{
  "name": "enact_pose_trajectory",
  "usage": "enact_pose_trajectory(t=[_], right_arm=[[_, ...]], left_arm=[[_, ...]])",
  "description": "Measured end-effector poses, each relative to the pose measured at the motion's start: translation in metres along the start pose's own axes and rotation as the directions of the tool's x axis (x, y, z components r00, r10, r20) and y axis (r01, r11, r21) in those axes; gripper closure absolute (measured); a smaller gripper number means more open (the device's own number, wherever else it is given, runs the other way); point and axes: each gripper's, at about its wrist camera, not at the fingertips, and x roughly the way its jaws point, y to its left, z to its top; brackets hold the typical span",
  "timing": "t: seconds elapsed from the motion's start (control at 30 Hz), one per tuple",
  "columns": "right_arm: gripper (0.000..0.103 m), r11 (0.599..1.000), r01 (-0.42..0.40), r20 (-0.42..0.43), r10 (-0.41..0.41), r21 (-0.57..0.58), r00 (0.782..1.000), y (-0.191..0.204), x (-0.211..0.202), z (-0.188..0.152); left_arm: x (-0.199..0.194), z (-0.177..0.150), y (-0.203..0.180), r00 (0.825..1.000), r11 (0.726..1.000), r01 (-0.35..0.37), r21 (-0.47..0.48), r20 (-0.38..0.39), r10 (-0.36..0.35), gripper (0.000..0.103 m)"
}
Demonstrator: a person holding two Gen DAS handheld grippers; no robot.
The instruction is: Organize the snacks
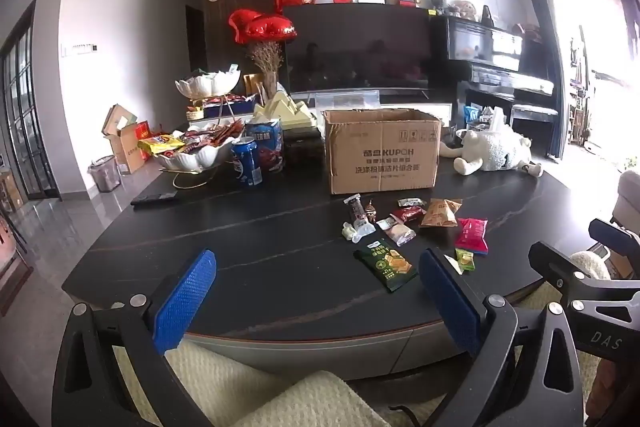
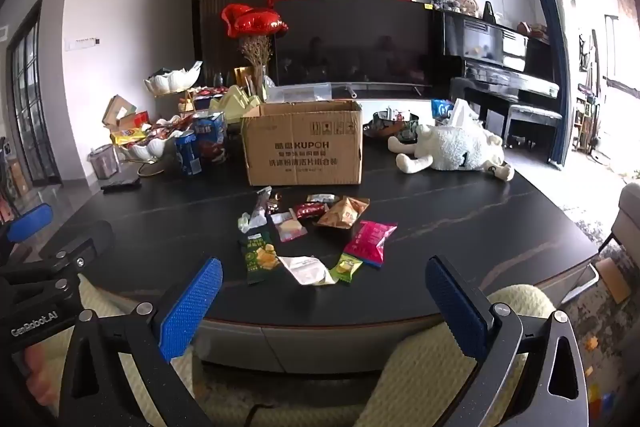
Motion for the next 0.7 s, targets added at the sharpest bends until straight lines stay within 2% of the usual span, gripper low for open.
enact_pose_trajectory(t=[0.7], right_arm=[[0.0,1.0,-0.012,0.013,0.012,0.006,1.0,0.0036,0.0004,0.0006]], left_arm=[[-0.0061,-0.0005,0.0034,1.0,1.0,-0.013,0.0,0.024,0.013,0.0]])
